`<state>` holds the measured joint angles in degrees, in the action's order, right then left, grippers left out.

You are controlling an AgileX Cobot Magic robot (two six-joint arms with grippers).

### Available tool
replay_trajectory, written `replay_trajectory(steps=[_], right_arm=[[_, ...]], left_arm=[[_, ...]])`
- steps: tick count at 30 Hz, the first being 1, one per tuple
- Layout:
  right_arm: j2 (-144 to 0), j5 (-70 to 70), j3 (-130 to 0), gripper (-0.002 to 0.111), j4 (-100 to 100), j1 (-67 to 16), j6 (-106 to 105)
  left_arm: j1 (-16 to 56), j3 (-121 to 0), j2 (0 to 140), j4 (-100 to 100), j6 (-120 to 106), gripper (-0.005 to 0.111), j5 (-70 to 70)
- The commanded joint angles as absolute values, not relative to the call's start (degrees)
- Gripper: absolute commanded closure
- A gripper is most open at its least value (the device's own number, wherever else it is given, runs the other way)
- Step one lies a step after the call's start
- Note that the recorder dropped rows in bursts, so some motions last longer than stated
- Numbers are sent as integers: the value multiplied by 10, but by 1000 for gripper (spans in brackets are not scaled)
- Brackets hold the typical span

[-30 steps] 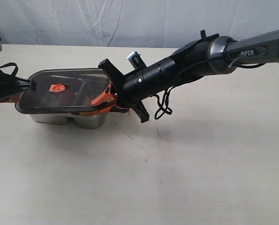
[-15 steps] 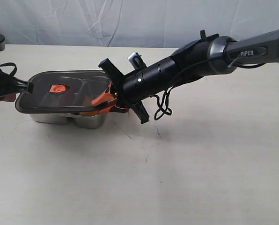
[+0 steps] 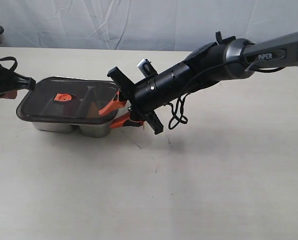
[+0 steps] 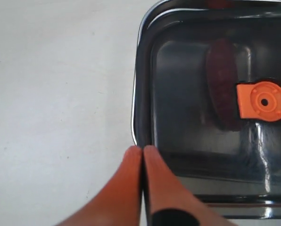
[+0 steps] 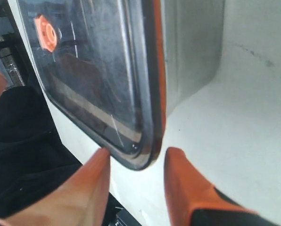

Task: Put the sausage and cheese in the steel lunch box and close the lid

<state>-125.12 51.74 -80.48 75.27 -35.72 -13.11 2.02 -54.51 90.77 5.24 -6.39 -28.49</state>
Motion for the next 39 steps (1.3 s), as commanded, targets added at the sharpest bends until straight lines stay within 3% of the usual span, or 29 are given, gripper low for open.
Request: replay_trajectory(steps=[1, 4, 10, 21, 39], right_arm=[[-1244, 544, -802, 72, 731, -332, -129], [-1234, 540, -802, 79, 712, -313, -120], [-1208, 535, -802, 109, 682, -280, -120], [-1203, 519, -802, 109, 598, -318, -120], [-1203, 495, -802, 109, 598, -339, -120]], left_arm=[[19, -548, 906, 26, -65, 107, -332], [18, -548, 892, 24, -64, 107, -338], [9, -548, 836, 24, -63, 107, -390], [9, -546, 878, 97, -97, 107, -460], [9, -546, 965, 145, -130, 107, -406]])
